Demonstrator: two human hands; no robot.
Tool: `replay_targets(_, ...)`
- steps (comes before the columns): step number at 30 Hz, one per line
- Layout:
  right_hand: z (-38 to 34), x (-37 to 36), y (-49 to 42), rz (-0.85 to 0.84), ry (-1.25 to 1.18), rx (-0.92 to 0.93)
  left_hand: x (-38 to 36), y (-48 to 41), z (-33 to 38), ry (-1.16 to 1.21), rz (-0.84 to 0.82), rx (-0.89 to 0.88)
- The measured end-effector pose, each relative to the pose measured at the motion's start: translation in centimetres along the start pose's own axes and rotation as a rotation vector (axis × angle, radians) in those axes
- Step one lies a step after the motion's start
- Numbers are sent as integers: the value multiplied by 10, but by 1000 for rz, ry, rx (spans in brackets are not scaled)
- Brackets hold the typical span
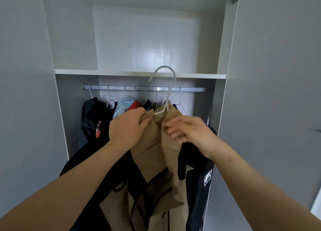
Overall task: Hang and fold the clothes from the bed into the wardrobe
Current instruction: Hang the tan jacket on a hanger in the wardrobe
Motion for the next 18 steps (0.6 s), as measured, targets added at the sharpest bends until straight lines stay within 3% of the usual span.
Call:
replay_targets(2, 4, 22, -6, 347, 244, 188, 4, 1, -5, 45, 5, -24)
replay_targets(3, 4, 27, -7, 439, 401, 216, 6, 1, -8, 77, 2, -27)
replay_targets(4, 3, 27, -8, 435, 560, 211, 8, 1, -10, 115, -3, -28)
replay_targets(6, 5, 22, -11, 264, 748, 177, 9, 0, -14, 199, -13, -45)
replay_targets(8, 4, 16, -10, 152, 751, 181, 8, 0, -16, 280, -38, -65)
replay_targets(12, 9, 23, -10, 92, 756, 129, -7, 5, -15, 403, -111, -76)
replay_targets(18, 44, 48, 8, 86, 564, -47, -41, 16, 15, 341, -279, -105)
Point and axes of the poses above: each hand's wrist, its own y-axis away from the middle knuckle, its own x-axis out of the back of the hand, z = x × y, the point moved 3 cm from there along -y, towards the middle knuckle, and after that the axes turned 1 degree about -x, right-handed, at the moved point
